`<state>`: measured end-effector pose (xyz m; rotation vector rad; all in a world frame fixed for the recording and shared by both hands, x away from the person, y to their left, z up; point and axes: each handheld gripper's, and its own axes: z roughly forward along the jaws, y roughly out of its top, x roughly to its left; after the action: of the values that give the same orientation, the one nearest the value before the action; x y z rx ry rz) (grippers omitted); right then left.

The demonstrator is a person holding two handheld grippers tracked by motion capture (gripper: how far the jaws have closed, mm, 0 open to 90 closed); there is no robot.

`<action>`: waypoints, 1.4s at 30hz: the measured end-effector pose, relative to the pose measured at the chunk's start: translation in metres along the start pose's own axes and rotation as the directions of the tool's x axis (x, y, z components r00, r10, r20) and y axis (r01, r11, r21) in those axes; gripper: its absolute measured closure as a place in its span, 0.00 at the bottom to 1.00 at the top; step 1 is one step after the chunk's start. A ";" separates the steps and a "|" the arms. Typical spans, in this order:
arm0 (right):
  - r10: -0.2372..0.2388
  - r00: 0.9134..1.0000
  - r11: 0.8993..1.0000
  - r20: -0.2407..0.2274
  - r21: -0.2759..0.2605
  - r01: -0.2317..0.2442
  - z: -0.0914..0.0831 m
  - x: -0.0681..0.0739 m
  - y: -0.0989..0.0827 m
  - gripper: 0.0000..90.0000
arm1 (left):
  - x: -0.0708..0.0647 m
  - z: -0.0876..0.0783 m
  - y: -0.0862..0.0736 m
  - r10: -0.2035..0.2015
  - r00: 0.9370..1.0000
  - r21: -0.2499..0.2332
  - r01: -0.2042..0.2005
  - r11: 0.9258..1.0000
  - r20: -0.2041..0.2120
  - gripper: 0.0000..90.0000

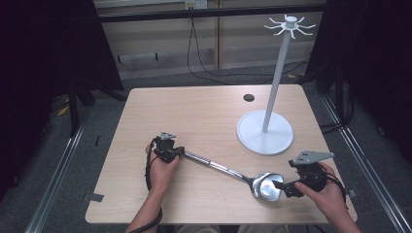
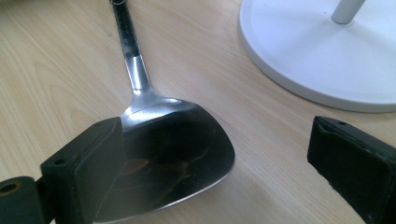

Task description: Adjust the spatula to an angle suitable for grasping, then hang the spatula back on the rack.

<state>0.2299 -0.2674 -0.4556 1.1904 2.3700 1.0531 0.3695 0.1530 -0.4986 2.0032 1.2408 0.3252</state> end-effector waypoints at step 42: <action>-0.177 0.973 0.965 -0.152 0.167 0.201 0.094 0.052 0.079 0.07 | 0.026 -0.056 -0.033 -0.028 0.995 -0.073 0.021 0.997 -0.099 0.32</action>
<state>0.2937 -0.1505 -0.4609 0.9492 2.6726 0.8968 0.3293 0.2097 -0.4871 1.9290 1.2961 0.4575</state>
